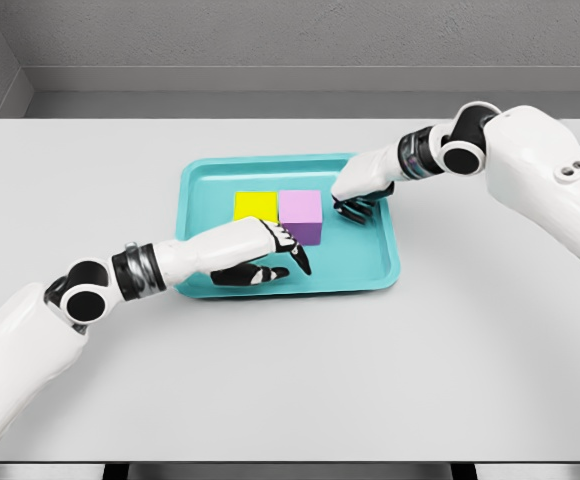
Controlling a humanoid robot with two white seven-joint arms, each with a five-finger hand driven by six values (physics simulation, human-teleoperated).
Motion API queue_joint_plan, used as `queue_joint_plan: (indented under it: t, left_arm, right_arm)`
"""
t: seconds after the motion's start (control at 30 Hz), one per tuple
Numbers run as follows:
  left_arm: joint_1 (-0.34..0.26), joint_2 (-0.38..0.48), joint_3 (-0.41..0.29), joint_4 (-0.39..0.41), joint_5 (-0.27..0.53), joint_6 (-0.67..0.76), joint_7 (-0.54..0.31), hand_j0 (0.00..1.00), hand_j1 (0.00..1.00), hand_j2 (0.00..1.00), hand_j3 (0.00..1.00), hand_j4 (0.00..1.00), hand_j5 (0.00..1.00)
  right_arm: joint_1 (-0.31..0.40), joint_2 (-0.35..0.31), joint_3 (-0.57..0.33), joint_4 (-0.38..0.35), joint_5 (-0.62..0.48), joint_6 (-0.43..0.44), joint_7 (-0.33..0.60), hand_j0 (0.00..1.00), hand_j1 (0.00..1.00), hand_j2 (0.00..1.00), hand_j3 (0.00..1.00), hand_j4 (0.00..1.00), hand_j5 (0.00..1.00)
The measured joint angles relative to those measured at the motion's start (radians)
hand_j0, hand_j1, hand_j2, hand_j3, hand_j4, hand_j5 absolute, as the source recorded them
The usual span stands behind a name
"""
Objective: Push two cubes
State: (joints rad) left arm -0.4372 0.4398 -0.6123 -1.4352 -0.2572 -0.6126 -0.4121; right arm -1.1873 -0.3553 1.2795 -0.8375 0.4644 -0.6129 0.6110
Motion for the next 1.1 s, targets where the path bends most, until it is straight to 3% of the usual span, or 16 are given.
queue_joint_plan:
  t: [0.1, 0.2, 0.3, 0.43, 0.77, 0.8, 0.83, 0.87, 0.9, 0.93, 1.0, 1.1]
  left_arm:
    - [0.0, 0.045, -0.01, -0.048, 0.087, 0.0, -0.024, 0.54, 0.54, 0.54, 0.54, 0.54, 0.54]
    - [0.014, 0.139, -0.023, -0.141, 0.217, 0.0, -0.071, 0.54, 0.54, 0.54, 0.54, 0.54, 0.54]
    - [0.015, 0.234, -0.022, -0.183, 0.299, 0.0, -0.089, 0.55, 0.55, 0.55, 0.55, 0.55, 0.55]
    - [0.015, 0.318, -0.016, -0.16, 0.332, 0.0, -0.096, 0.55, 0.55, 0.55, 0.55, 0.55, 0.55]
    - [0.017, 0.37, 0.0, -0.102, 0.344, -0.001, -0.093, 0.55, 0.55, 0.55, 0.55, 0.55, 0.55]
    - [0.021, 0.38, 0.017, -0.101, 0.346, -0.001, -0.092, 0.58, 0.58, 0.58, 0.58, 0.58, 0.58]
    - [0.025, 0.393, 0.037, -0.1, 0.347, -0.001, -0.091, 0.69, 0.69, 0.69, 0.69, 0.69, 0.69]
    - [0.041, 0.404, 0.062, -0.1, 0.347, -0.001, -0.091, 0.88, 0.88, 0.88, 0.88, 0.88, 0.88]
    - [0.081, 0.411, 0.099, -0.099, 0.344, -0.001, -0.092, 1.0, 1.0, 1.0, 1.0, 1.0, 1.0]
    - [0.12, 0.419, 0.144, -0.099, 0.343, -0.002, -0.093, 1.0, 1.0, 1.0, 1.0, 1.0, 1.0]
    - [0.124, 0.436, 0.207, -0.092, 0.343, -0.001, -0.095, 1.0, 1.0, 1.0, 1.0, 1.0, 1.0]
    - [0.121, 0.449, 0.249, -0.053, 0.34, 0.0, -0.096, 1.0, 1.0, 1.0, 1.0, 1.0, 1.0]
  right_arm:
    - [0.003, 0.005, 0.0, 0.0, 0.0, 0.0, 0.0, 0.14, 0.14, 0.14, 0.14, 0.14, 0.14]
    - [0.006, 0.012, 0.0, 0.0, 0.0, 0.0, 0.0, 0.14, 0.14, 0.14, 0.14, 0.14, 0.14]
    - [0.006, 0.022, 0.0, 0.0, 0.0, 0.0, 0.0, 0.14, 0.14, 0.14, 0.14, 0.14, 0.14]
    - [0.006, 0.03, -0.001, 0.0, 0.0, 0.0, 0.0, 0.14, 0.14, 0.14, 0.14, 0.14, 0.14]
    - [0.008, 0.037, -0.002, 0.001, -0.001, 0.001, 0.0, 0.14, 0.14, 0.14, 0.14, 0.14, 0.14]
    - [0.008, 0.036, -0.002, 0.002, 0.0, 0.001, 0.0, 0.14, 0.14, 0.14, 0.14, 0.14, 0.14]
    - [0.009, 0.033, -0.002, 0.004, 0.0, 0.001, 0.0, 0.14, 0.14, 0.14, 0.14, 0.14, 0.14]
    - [0.012, 0.031, -0.002, 0.006, 0.0, 0.0, 0.0, 0.14, 0.14, 0.14, 0.14, 0.14, 0.14]
    - [0.012, 0.029, -0.002, 0.008, 0.0, 0.0, 0.0, 0.14, 0.14, 0.14, 0.14, 0.14, 0.14]
    - [0.012, 0.027, -0.003, 0.009, 0.0, 0.0, 0.0, 0.14, 0.14, 0.14, 0.14, 0.14, 0.14]
    - [0.009, 0.022, -0.003, 0.011, 0.0, 0.0, 0.0, 0.15, 0.15, 0.15, 0.15, 0.15, 0.15]
    - [-0.005, -0.012, -0.042, 0.008, -0.001, 0.0, 0.0, 0.15, 0.15, 0.15, 0.15, 0.15, 0.15]
